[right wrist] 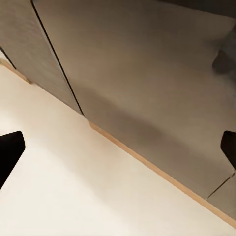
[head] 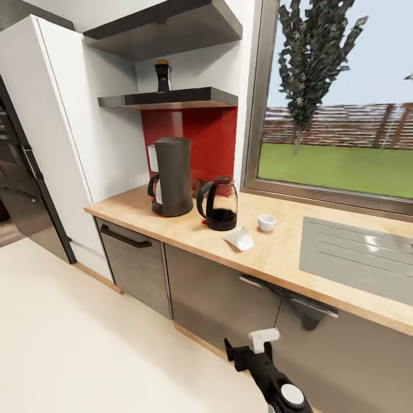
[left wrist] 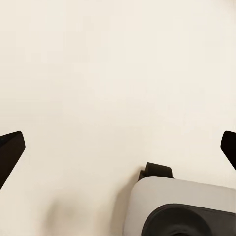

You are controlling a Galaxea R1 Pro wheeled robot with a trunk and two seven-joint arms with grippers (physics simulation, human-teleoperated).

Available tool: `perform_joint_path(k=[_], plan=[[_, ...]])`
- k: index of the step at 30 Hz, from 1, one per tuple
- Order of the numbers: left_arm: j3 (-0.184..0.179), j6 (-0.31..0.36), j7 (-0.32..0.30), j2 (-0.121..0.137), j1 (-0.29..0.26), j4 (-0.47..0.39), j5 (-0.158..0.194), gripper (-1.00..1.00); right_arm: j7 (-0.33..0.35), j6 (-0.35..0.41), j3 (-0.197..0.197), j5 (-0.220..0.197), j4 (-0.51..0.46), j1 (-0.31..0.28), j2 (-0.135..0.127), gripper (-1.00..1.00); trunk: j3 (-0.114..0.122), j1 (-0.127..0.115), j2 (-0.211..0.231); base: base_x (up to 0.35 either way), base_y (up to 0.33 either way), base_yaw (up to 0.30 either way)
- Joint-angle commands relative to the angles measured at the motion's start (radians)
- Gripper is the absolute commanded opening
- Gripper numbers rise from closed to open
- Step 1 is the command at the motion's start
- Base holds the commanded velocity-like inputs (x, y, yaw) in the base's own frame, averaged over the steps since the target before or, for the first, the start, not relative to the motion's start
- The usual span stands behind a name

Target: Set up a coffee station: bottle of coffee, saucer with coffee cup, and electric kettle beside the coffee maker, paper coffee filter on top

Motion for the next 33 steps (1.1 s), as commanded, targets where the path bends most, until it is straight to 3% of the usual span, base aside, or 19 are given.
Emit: perform_joint_path(k=[1,3,7,10,15,18,23,33], plan=[[0.003,-0.001,0.000,0.000,0.000,-0.001,-0.001,1.00,0.000,0.016,0.002,-0.001,-0.008,-0.007,0.003,1.00,-0.001,0.000,0.000,0.000,0.000,0.000],[0.003,-0.001,0.000,0.000,0.000,-0.001,-0.001,1.00,0.000,0.035,0.004,-0.002,-0.014,-0.040,0.006,1.00,-0.001,0.000,0.000,0.000,0.000,0.000],[0.003,-0.001,-0.001,0.000,0.000,-0.001,-0.001,1.00,0.000,0.108,0.005,-0.019,-0.019,-0.171,0.010,1.00,-0.001,0.000,0.000,0.000,0.000,0.000],[0.004,-0.001,-0.002,0.000,0.000,-0.002,-0.002,1.00,-0.001,0.166,0.006,-0.096,-0.020,-0.297,0.011,1.00,-0.001,0.000,0.000,0.000,0.000,0.000],[0.004,-0.001,-0.002,-0.001,0.000,-0.005,-0.003,1.00,-0.004,0.246,0.006,-0.290,-0.021,-0.497,0.011,1.00,-0.001,0.000,0.000,0.000,0.000,0.000],[0.004,-0.001,-0.003,-0.002,0.000,-0.005,-0.003,1.00,-0.005,0.262,0.006,-0.328,-0.021,-0.556,0.011,1.00,-0.001,0.000,0.000,0.000,0.000,0.000],[0.004,-0.001,-0.004,-0.003,0.000,-0.006,-0.003,1.00,-0.009,0.270,0.006,-0.344,-0.021,-0.585,0.011,1.00,-0.001,0.000,0.000,0.000,0.000,0.000],[0.004,-0.002,-0.004,-0.003,0.000,-0.007,-0.003,1.00,-0.009,0.268,0.001,-0.341,-0.020,-0.590,0.009,1.00,-0.001,0.000,0.000,0.000,0.000,0.000]])
